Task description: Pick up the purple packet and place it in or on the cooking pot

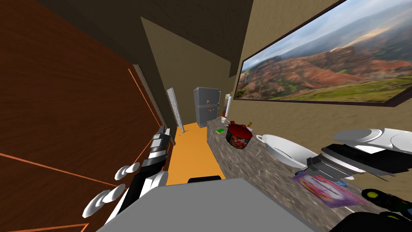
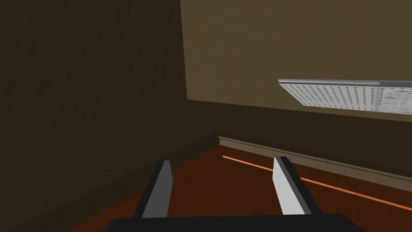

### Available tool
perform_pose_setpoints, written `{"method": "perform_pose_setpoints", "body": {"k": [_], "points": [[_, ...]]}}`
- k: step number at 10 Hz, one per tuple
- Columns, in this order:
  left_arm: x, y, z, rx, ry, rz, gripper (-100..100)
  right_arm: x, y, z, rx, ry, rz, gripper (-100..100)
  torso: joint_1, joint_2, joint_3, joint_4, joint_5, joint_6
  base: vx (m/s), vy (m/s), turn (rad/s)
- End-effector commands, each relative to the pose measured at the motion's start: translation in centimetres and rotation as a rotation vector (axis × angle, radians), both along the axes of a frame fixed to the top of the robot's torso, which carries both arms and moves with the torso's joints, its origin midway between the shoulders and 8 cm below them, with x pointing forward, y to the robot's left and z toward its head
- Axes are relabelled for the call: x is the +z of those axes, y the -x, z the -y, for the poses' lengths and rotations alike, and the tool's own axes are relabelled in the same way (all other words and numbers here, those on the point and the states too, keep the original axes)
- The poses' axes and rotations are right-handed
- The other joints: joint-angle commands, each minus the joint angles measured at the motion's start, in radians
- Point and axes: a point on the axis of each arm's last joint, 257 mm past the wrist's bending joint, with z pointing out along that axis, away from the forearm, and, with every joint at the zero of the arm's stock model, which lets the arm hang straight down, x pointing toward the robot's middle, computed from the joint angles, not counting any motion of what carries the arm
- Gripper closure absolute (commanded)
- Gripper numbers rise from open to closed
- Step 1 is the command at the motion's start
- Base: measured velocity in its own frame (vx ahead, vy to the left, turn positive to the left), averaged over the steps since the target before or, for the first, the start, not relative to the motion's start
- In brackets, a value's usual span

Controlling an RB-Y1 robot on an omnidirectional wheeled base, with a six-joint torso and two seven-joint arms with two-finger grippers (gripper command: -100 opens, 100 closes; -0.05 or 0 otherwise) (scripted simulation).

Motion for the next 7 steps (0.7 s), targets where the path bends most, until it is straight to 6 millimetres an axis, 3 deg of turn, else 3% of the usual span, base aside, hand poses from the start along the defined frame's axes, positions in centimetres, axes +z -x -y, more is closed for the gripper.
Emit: {"method": "perform_pose_setpoints", "body": {"k": [1,7], "points": [[0.0,0.0,0.0,0.0,0.0,0.0,0,0.6,0.6,0.5,-0.032,0.0,-0.004,100,0.0,0.0,0.0,0.0,0.0,0.0,-0.025,-0.011,0.105],[0.0,0.0,0.0,0.0,0.0,0.0,0,2.9,2.4,2.8,-0.14,0.01,-0.005,100,0.0,0.0,0.0,0.0,0.001,0.0,-0.03,-0.025,0.138]]}}
